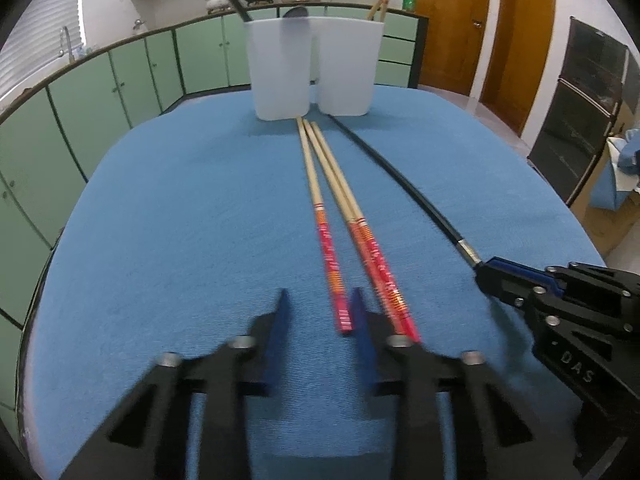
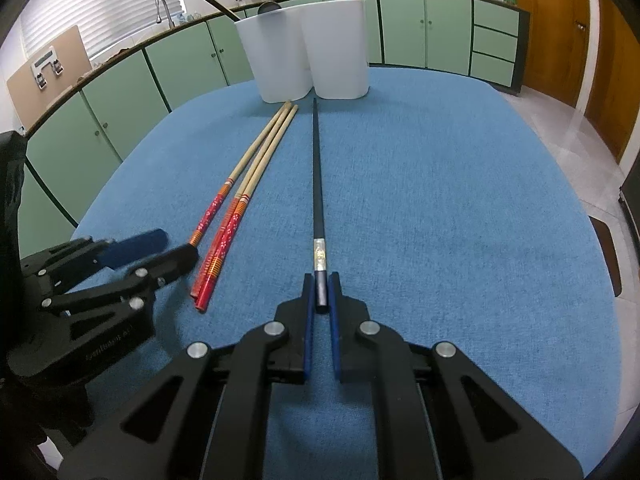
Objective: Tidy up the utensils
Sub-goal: 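Grasp a red-patterned chopstick at its tip with the left tool, then carry red chopstick to caddy with left tool while right tool carries black one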
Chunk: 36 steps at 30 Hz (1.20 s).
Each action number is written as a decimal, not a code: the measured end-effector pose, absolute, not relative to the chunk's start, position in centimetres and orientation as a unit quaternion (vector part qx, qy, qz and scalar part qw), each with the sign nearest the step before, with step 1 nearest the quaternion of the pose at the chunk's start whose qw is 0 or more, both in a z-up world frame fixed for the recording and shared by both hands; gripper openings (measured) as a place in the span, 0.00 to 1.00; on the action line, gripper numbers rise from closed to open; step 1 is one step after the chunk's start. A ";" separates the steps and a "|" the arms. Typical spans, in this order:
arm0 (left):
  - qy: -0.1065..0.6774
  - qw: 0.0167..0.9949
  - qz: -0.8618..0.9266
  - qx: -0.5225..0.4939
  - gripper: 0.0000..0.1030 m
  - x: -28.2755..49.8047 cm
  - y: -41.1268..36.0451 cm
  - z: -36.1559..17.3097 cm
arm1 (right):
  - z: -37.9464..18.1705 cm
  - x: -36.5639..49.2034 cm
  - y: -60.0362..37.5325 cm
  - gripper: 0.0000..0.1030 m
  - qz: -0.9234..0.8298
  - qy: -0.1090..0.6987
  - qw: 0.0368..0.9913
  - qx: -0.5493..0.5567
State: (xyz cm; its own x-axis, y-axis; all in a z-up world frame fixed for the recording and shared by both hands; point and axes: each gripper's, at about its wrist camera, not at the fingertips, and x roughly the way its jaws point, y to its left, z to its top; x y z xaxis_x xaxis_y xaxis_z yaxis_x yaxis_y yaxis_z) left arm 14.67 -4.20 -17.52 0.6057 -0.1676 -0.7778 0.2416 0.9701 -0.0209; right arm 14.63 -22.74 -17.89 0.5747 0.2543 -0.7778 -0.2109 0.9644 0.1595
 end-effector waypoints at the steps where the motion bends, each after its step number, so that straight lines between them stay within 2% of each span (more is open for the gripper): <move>1: 0.428 0.895 -0.116 0.043 0.11 14.7 -4.3 -17.5 | -17.9 14.6 -22.7 0.07 0.131 0.442 0.887 0.025; 3: 0.428 0.895 -0.116 0.040 0.07 14.6 -4.3 -17.5 | -17.9 14.6 -22.6 0.06 0.130 0.441 0.888 0.023; 17: 0.397 0.911 -0.107 0.023 0.06 13.2 -3.1 -15.2 | -16.1 13.6 -22.7 0.06 0.128 0.415 0.900 0.021; 36: 0.269 0.956 -0.118 0.013 0.06 12.6 -1.6 -4.1 | -6.1 13.7 -24.6 0.06 0.146 0.305 0.941 0.018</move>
